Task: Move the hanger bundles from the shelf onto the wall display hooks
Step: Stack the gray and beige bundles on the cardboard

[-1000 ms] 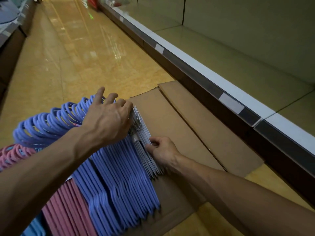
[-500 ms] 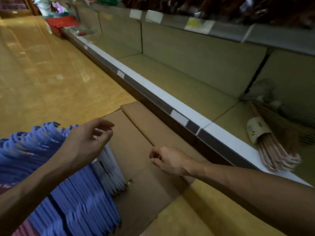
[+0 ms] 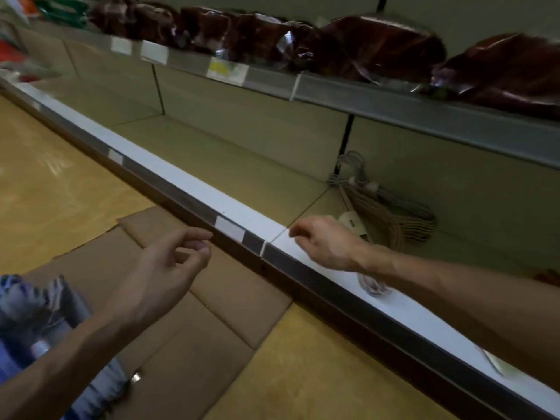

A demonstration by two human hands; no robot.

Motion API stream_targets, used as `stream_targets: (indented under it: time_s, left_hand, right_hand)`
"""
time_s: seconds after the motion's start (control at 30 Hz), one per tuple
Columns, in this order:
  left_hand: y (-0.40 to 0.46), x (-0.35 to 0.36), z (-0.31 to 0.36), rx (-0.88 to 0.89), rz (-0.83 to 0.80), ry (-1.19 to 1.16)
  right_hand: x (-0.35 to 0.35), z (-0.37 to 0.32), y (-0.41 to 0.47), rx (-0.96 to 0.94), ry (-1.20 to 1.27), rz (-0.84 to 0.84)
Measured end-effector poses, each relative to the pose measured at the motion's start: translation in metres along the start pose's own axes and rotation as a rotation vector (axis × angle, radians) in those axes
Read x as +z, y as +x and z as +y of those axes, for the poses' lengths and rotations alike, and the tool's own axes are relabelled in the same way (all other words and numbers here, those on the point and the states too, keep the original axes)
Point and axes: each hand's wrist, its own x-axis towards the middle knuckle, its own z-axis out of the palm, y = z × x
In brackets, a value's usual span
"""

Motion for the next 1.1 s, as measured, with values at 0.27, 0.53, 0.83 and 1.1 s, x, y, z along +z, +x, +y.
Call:
stream_targets:
  time_s: [0.27, 0.53, 0.83, 1.1]
  left_hand:
    - [0.046, 0.074, 0.020, 0.016, -0.006, -0.161]
    - [0.071, 0.133, 0.012, -0.043, -0.052, -0.282]
    - [0.076, 0.152, -0.003, -0.077, -0.094, -0.269]
    - [0.067, 0.127, -0.008, -0.063, -0.082, -0.288]
  right_hand:
    - [-0.038, 0.117, 0.005, 0.336, -0.047, 0.221]
    - [-0.051, 0.199, 0.025, 0.498, -0.181, 0.220]
    - [-0.045, 0.218, 0.041, 0.576, -0.155, 0.226]
    - [-0.053, 0.182, 0.037, 0.507, -0.291, 0.357]
